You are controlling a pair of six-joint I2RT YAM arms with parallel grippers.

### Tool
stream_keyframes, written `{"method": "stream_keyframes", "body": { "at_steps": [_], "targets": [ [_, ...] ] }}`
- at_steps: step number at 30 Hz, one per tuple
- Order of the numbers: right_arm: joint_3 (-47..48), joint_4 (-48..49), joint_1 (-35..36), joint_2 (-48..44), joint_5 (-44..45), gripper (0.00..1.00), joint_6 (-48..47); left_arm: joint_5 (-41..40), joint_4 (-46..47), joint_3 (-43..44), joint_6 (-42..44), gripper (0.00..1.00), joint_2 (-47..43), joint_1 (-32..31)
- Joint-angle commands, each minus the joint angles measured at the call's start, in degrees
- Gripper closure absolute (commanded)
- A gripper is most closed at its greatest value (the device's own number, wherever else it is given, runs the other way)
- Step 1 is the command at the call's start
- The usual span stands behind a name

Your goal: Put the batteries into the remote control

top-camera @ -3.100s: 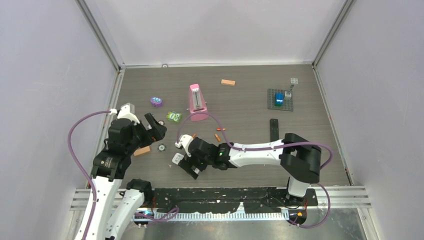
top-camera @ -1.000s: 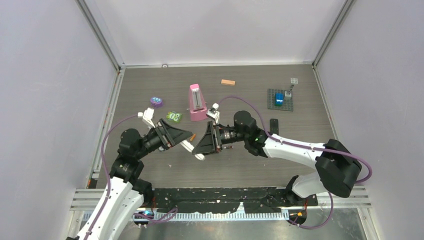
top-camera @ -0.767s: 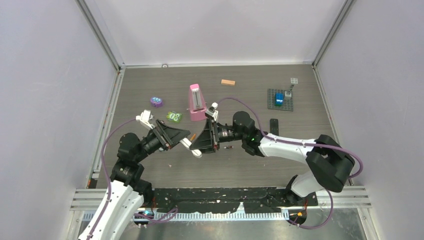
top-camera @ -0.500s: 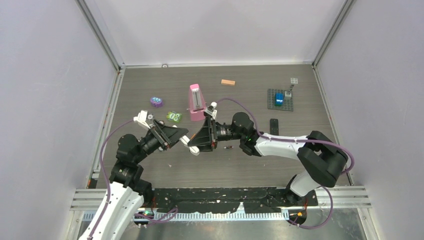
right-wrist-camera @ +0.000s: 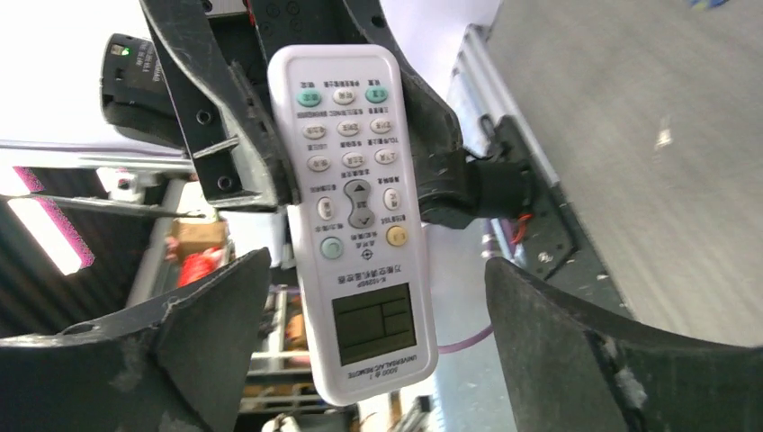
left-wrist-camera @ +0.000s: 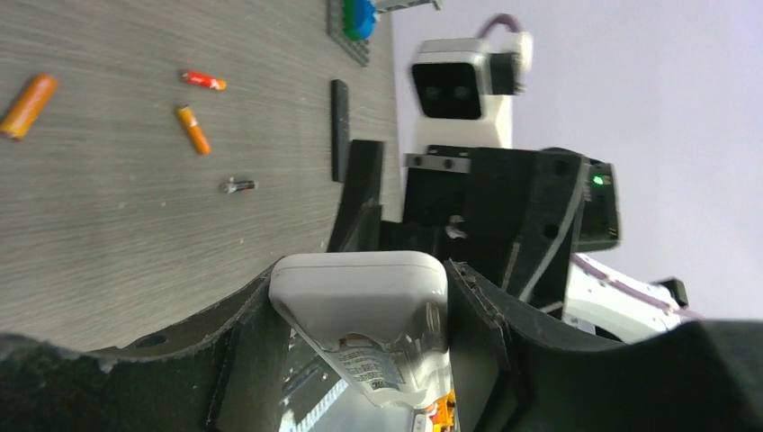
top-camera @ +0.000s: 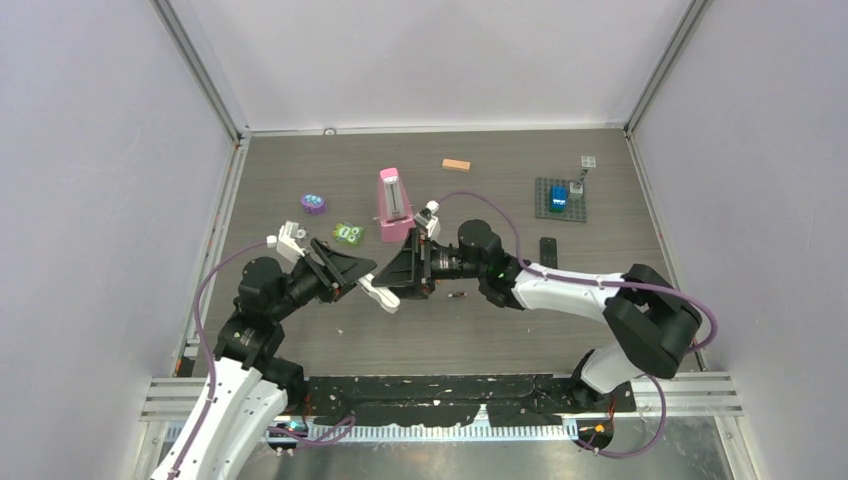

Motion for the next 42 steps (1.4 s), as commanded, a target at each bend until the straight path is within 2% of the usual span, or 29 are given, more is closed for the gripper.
{"method": "stream_keyframes", "body": {
  "at_steps": [1, 5, 10, 15, 21, 24, 29, 30, 33, 35, 37, 38, 40, 42],
  "targets": [
    [6.13, -19.43, 0.45, -7.57, 9.43, 0.02, -19.06, -4.39, -8.90, 4.57, 1.26, 1.00, 1.10, -0.14],
    [8.22, -27.14, 2.30, -10.98, 15.28, 0.00, -28.76, -7.21, -12.34, 5.13, -1.23, 1.00, 1.95, -0.14],
    [11.61, -37.85, 8.74, -13.97, 24.57, 0.00, -42.77, -9.16, -14.60, 5.15, -3.43, 1.00, 1.92, -0.14],
    [12.31, -39.85, 13.58, -12.65, 30.42, 0.00, -51.63, -8.65, -14.94, 4.59, -5.48, 1.00, 1.03, -0.14],
    [11.66, -38.45, 16.15, -10.29, 33.12, 0.05, -56.29, -8.30, -15.38, 4.02, -6.84, 1.00, -0.03, -0.14],
    [11.07, -35.71, 16.64, -9.52, 33.84, 0.20, -56.12, -7.48, -14.77, 3.59, -7.46, 1.00, -0.13, -0.14],
    [9.99, -32.07, 16.81, -9.65, 38.27, 0.53, -52.89, -5.84, -12.98, 3.17, -6.91, 1.00, -0.17, -0.14],
    [9.71, -31.84, 16.84, -10.41, 38.59, 0.58, -52.74, -5.46, -12.59, 3.45, -5.68, 0.99, -0.20, -0.14],
    [9.65, -32.37, 16.86, -12.06, 39.34, 0.79, -53.11, -5.32, -13.95, 4.97, -1.78, 0.86, -0.19, -0.14],
    [10.84, -35.64, 16.87, -13.07, 39.36, 0.90, -54.28, -4.00, -13.06, 5.47, 0.41, 0.60, -0.13, -0.14],
    [12.58, -39.04, 16.87, -14.36, 38.15, 0.94, -55.94, -2.02, -11.00, 6.40, 3.89, 0.35, 0.31, -0.09],
    [13.09, -40.82, 16.76, -15.41, 37.57, 0.94, -57.16, -1.76, -11.21, 7.51, 7.10, 0.26, 0.73, -0.06],
    [14.70, -47.00, 16.54, -17.28, 35.74, 0.95, -59.67, -2.93, -15.42, 11.66, 15.02, 0.17, 1.84, 0.11],
    [16.30, -52.05, 15.81, -19.19, 32.60, 0.95, -62.36, -4.45, -18.88, 16.19, 23.38, 0.15, 3.08, 0.17]
  ]
}}
